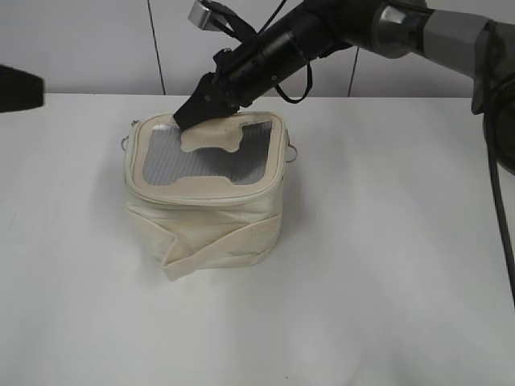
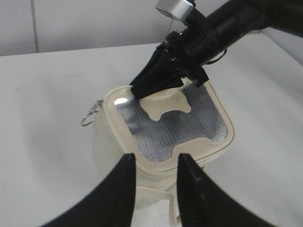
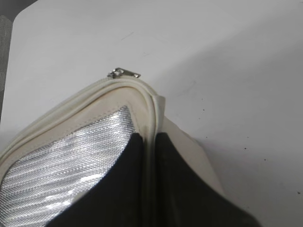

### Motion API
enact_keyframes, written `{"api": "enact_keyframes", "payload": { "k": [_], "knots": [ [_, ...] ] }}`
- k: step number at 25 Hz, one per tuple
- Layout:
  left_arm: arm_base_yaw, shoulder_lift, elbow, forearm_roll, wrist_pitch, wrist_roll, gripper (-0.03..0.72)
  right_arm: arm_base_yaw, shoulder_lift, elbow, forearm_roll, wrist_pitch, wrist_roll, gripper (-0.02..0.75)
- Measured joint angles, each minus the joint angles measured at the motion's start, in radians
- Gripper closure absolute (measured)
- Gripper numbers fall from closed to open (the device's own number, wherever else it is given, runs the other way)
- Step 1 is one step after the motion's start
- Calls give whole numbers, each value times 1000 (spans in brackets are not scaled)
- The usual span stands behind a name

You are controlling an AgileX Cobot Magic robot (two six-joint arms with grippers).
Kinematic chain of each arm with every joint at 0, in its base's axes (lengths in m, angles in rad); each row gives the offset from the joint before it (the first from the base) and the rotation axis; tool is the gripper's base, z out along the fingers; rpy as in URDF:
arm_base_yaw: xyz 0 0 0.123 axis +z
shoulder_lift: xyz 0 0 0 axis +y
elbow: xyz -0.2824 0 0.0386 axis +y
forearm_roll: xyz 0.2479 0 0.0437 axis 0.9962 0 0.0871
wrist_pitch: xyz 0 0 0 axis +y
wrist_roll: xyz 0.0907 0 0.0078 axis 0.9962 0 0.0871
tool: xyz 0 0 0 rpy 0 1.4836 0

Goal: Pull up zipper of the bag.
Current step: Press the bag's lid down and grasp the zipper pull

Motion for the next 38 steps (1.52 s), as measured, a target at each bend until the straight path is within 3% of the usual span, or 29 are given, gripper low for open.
{"api": "enact_keyframes", "payload": {
  "k": [2, 6, 8, 10, 13, 16, 21, 28, 38],
  "knots": [
    [71, 152, -67, -186, 103, 220, 447, -1, 0, 0, 0, 6, 1, 686],
    [322, 446, -200, -537, 355, 618, 447, -1, 0, -1, 0, 13, 2, 686],
    [406, 561, -247, -589, 383, 758, 440, -1, 0, -1, 0, 17, 5, 686],
    [436, 679, -285, -589, 385, 899, 412, -1, 0, -1, 0, 18, 13, 686],
    [413, 804, -296, -580, 388, 1113, 330, -1, 0, -1, 0, 18, 20, 686],
    [361, 876, -296, -565, 333, 1201, 276, -1, 0, -1, 0, 18, 24, 686],
    [261, 901, -297, -525, 207, 1327, 260, -1, 0, -1, 0, 18, 28, 686],
    [147, 901, -297, -510, 18, 1393, 259, -1, 0, -1, 1, 18, 41, 688],
    [128, 958, -299, -591, -32, 1434, 267, -1, 0, -1, 6, 19, 43, 688]
  ]
}}
